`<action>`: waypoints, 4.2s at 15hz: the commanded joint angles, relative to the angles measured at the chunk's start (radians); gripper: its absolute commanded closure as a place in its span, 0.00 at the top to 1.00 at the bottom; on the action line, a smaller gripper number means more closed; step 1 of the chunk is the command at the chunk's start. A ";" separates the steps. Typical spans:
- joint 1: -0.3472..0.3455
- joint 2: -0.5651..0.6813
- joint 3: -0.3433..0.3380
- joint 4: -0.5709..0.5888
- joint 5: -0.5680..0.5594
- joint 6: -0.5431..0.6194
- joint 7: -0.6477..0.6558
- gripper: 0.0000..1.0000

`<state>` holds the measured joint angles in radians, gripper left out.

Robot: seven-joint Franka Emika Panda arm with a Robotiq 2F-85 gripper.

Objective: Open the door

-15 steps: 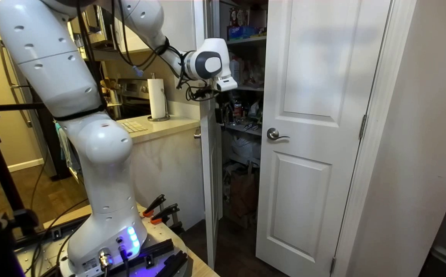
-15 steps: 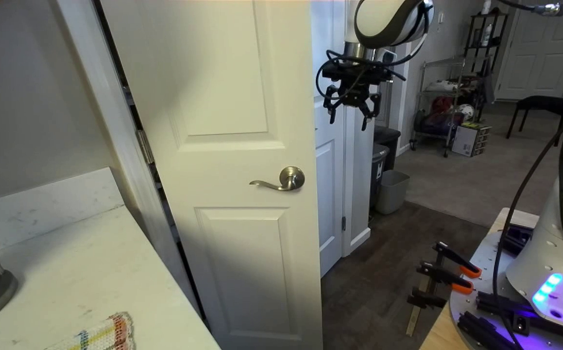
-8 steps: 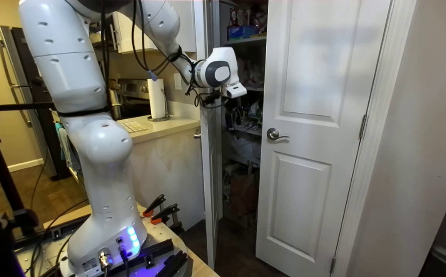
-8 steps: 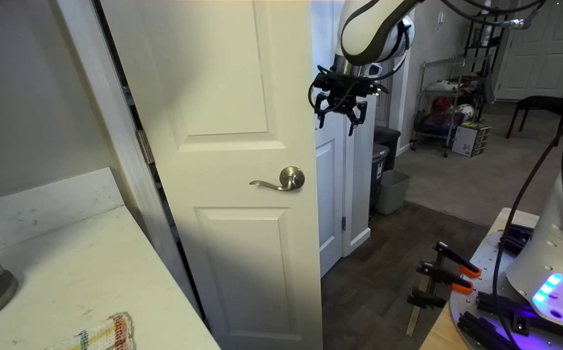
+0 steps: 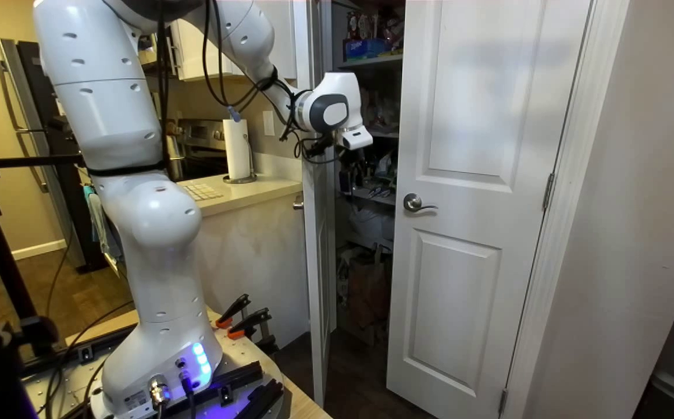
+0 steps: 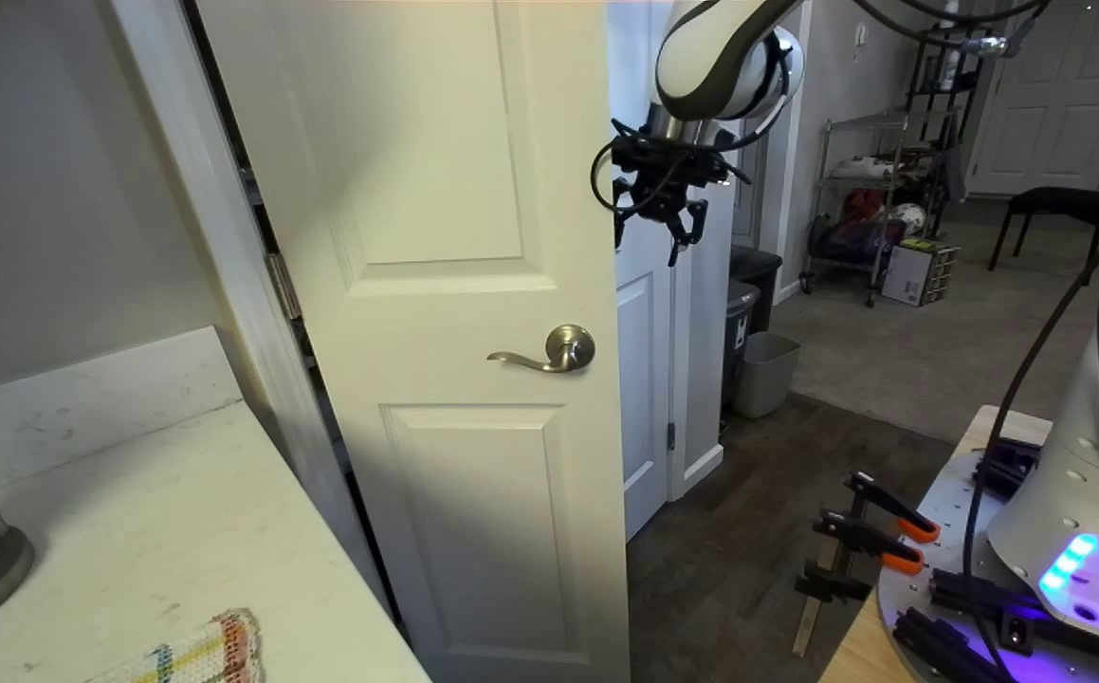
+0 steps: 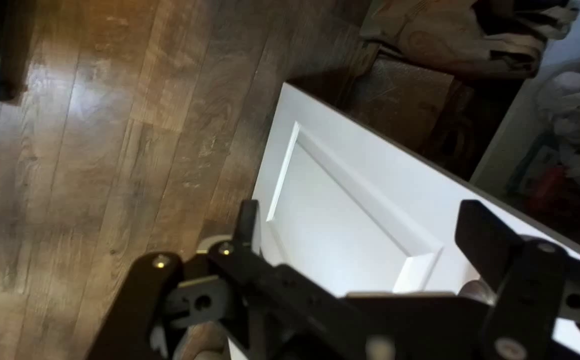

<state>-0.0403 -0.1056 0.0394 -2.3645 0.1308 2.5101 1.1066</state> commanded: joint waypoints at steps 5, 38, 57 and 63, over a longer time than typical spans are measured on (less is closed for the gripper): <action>0.101 0.006 -0.084 0.037 0.576 0.029 -0.291 1.00; -0.155 0.247 -0.263 0.583 0.511 -1.045 -0.830 1.00; -0.122 0.237 -0.215 0.498 0.730 -0.878 -0.791 1.00; -0.098 0.235 -0.184 0.472 0.822 -0.887 -0.804 1.00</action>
<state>-0.1429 0.1549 -0.1579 -1.8565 0.9109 1.6237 0.2943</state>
